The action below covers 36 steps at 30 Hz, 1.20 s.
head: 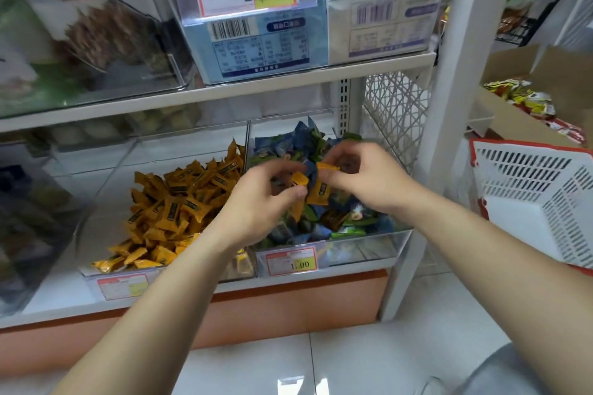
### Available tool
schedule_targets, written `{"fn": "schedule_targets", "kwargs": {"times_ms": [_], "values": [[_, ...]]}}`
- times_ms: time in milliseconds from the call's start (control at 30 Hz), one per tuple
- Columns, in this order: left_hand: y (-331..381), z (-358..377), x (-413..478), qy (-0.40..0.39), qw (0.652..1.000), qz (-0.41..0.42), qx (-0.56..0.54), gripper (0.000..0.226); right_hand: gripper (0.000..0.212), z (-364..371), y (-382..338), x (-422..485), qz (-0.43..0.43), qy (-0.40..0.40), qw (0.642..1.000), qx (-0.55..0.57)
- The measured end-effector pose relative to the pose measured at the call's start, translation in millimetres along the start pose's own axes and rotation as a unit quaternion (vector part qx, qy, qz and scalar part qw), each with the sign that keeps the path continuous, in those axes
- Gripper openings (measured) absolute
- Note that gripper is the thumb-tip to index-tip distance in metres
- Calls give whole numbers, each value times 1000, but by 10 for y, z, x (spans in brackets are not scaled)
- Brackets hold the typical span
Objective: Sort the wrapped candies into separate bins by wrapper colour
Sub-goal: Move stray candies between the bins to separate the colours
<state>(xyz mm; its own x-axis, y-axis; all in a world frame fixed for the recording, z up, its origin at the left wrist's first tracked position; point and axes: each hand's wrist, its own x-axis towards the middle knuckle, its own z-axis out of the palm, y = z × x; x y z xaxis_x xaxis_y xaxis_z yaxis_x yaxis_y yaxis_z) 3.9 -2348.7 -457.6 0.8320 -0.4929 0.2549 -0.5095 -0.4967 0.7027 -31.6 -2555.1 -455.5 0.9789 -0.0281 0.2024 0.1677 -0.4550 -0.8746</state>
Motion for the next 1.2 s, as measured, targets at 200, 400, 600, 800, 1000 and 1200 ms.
{"fn": "schedule_targets", "kwargs": {"times_ms": [200, 400, 600, 800, 1000, 1200], "values": [[65, -5, -71, 49, 991, -40, -121, 40, 10, 203, -158, -61, 58, -9, 975, 213], [-6, -195, -130, 101, 990, -40, -84, 31, 17, 318, -256, -60, 90, -54, 949, 296], [-398, -676, -255, 101, 963, -83, 235, 46, 19, 272, -106, -123, -2, -220, 963, -155], [-243, -429, -425, 78, 969, 39, 232, 39, 62, 259, 81, -158, -31, -306, 848, -431], [-34, 107, -603, -68, 960, 129, 238, 42, 66, 255, 126, -142, -9, -318, 811, -491], [-88, 365, -569, -156, 928, 46, 334, 57, 73, 249, 172, -155, 19, -367, 833, -414]]}}
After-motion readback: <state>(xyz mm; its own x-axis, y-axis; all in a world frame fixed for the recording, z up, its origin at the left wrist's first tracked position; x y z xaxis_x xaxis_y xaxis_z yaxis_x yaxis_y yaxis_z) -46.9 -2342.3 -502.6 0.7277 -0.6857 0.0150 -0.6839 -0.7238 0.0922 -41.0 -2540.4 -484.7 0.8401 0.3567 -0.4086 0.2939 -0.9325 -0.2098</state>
